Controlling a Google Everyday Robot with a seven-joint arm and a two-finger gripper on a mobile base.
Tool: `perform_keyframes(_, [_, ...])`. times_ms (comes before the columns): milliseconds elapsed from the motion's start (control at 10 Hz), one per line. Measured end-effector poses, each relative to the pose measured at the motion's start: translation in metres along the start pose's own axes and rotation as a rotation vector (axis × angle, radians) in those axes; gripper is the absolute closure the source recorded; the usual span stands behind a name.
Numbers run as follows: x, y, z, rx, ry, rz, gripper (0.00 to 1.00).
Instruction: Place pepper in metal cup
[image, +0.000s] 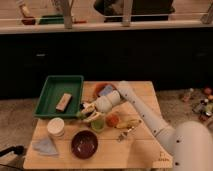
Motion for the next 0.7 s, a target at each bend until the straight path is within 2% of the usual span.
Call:
perform_keyframes(100, [0.002, -0.001, 0.0, -0.001, -0.008, 0.006, 0.93])
perform_keyframes(700, [0.012, -0.006, -0.006, 0.023, -0.06, 0.037, 0.33])
